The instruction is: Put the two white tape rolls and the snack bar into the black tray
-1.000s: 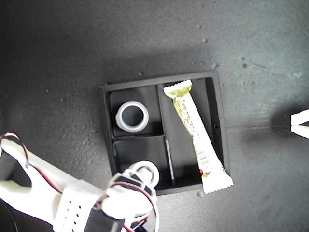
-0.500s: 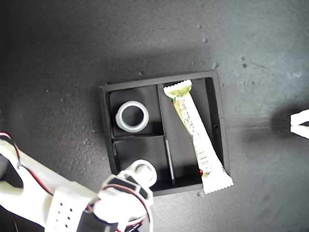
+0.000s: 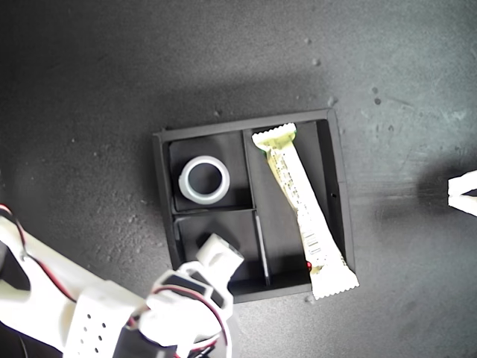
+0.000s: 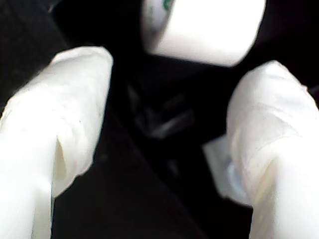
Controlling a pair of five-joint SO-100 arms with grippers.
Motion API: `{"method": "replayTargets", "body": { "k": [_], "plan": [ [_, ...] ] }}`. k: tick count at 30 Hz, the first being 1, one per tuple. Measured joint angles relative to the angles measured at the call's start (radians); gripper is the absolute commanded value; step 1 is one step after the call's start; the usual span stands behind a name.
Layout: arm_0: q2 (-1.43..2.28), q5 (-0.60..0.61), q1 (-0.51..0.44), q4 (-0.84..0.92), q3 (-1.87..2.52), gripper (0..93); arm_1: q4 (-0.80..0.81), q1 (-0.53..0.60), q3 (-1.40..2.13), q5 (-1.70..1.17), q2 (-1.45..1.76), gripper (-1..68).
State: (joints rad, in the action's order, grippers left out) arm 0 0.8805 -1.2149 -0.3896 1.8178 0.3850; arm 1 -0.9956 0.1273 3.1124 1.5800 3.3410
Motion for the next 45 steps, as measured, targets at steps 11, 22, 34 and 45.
{"method": "replayTargets", "body": {
  "k": [11,22,34,45],
  "plan": [
    [0.689,-0.15,0.023,-0.012,0.778,1.8,-0.037,-0.025,0.0,0.0,0.0,-0.3],
    [1.746,-0.206,0.11,-0.383,1.898,0.0,-0.133,-0.202,0.0,-0.124,0.0,-0.4],
    [2.456,-0.256,0.153,-0.394,2.525,0.0,0.055,-0.275,0.0,-0.397,0.0,-0.4],
    [2.456,-0.268,0.175,-0.422,2.649,0.0,0.046,-0.262,0.0,-0.43,0.0,-0.4]
  ]
}}
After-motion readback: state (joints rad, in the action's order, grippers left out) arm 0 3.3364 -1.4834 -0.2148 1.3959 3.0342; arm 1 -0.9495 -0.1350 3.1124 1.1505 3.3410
